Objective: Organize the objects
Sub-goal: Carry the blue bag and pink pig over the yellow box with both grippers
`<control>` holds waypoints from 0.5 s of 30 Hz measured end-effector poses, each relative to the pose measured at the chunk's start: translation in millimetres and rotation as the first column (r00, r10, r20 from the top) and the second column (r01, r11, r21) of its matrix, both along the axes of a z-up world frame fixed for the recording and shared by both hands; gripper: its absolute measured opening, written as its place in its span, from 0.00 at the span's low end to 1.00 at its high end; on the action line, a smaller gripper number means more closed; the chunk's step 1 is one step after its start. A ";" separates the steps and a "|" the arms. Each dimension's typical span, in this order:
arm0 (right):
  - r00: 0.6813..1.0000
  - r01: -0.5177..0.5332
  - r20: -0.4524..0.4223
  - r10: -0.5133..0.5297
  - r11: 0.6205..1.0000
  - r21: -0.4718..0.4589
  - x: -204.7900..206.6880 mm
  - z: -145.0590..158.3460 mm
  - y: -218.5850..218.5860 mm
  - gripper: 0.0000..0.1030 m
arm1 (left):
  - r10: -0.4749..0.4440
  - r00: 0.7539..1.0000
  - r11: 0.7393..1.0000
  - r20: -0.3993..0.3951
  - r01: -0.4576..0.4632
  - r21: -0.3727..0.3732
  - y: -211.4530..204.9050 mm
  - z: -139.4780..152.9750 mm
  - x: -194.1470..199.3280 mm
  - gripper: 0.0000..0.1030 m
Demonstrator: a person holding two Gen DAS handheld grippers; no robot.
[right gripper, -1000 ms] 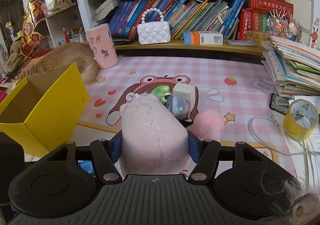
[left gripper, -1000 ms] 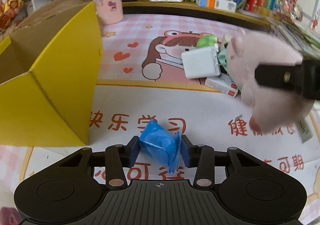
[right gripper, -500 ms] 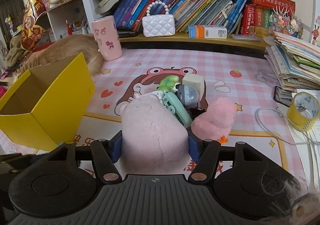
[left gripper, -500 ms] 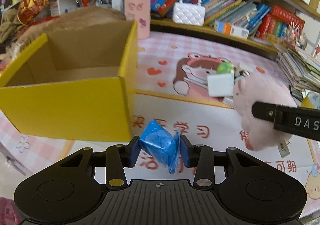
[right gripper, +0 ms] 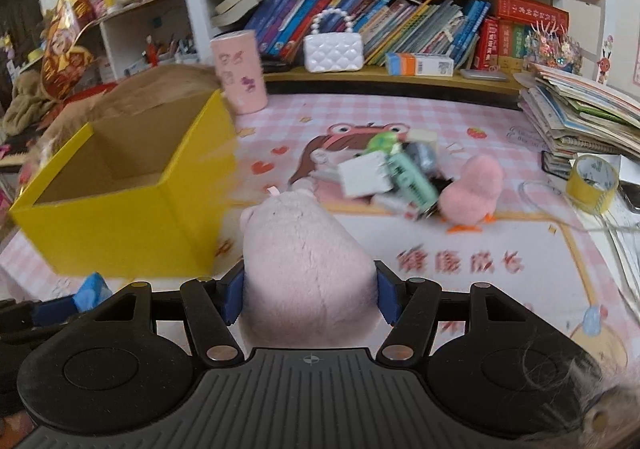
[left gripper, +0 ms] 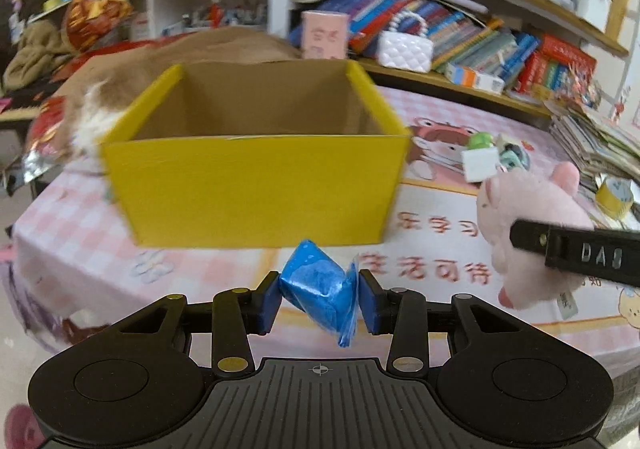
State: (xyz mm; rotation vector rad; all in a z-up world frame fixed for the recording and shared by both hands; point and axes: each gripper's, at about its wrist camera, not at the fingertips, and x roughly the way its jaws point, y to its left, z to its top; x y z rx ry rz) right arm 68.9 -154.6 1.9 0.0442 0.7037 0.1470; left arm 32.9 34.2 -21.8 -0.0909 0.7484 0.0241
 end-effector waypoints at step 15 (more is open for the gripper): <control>0.991 -0.134 -0.014 0.134 0.991 -0.006 -64.8 -10.0 128.5 0.58 | 0.108 0.994 0.994 0.027 -0.109 0.006 111.1 6.2 -71.1 0.38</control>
